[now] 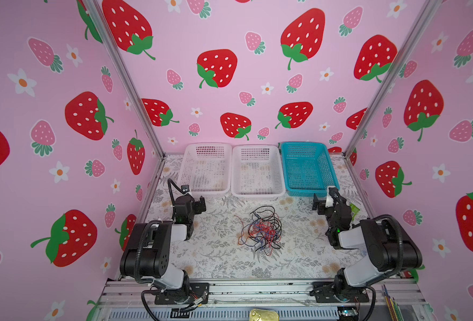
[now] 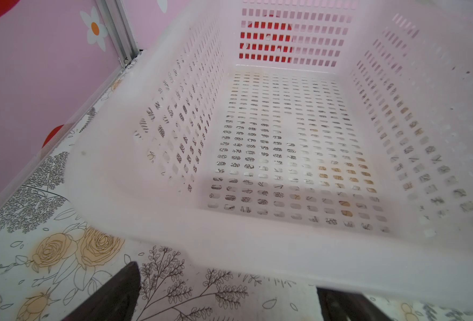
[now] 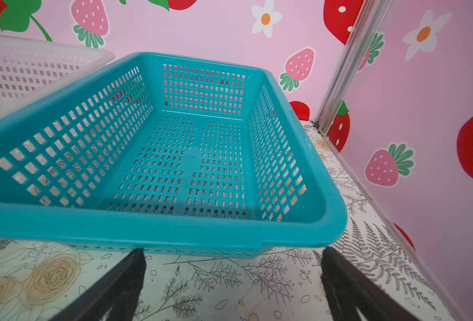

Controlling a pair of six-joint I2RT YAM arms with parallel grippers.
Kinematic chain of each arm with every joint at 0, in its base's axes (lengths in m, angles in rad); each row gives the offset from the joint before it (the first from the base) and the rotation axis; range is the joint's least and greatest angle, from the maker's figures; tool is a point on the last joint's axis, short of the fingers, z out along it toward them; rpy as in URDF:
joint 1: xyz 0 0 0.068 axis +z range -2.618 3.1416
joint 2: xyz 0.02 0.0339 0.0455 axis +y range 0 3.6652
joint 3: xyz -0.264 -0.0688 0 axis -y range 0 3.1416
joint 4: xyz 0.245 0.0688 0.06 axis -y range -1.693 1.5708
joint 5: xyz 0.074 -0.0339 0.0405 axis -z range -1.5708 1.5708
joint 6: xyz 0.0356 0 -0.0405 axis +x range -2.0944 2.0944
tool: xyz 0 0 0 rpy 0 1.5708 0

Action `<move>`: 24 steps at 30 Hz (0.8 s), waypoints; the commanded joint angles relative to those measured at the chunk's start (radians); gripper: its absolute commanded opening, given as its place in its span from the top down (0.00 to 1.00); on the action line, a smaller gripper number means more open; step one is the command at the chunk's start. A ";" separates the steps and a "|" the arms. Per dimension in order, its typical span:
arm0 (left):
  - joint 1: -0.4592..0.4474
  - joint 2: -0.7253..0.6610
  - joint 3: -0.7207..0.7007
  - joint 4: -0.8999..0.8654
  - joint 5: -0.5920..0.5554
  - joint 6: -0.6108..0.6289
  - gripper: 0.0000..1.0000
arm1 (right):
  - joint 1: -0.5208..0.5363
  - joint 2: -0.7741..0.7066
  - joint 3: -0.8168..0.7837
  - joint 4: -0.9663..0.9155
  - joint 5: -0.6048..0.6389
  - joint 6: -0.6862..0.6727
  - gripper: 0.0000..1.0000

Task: Untangle and sort cables by color
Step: Untie the cable.

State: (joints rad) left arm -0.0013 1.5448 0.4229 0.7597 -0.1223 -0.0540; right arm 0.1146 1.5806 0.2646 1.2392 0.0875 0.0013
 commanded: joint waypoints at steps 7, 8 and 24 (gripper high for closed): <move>-0.004 0.004 0.022 0.021 0.000 0.007 0.01 | -0.005 -0.007 0.006 0.011 -0.006 -0.009 0.01; -0.003 0.004 0.022 0.021 0.000 0.005 0.01 | -0.004 -0.008 0.005 0.010 -0.006 -0.008 0.01; 0.001 -0.100 -0.019 0.013 -0.001 -0.005 0.01 | 0.056 -0.267 0.062 -0.262 0.056 -0.029 0.01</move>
State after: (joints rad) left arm -0.0006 1.5078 0.4000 0.7750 -0.1234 -0.0582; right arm 0.1455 1.4113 0.2974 1.0691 0.1070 -0.0071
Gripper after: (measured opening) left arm 0.989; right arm 0.993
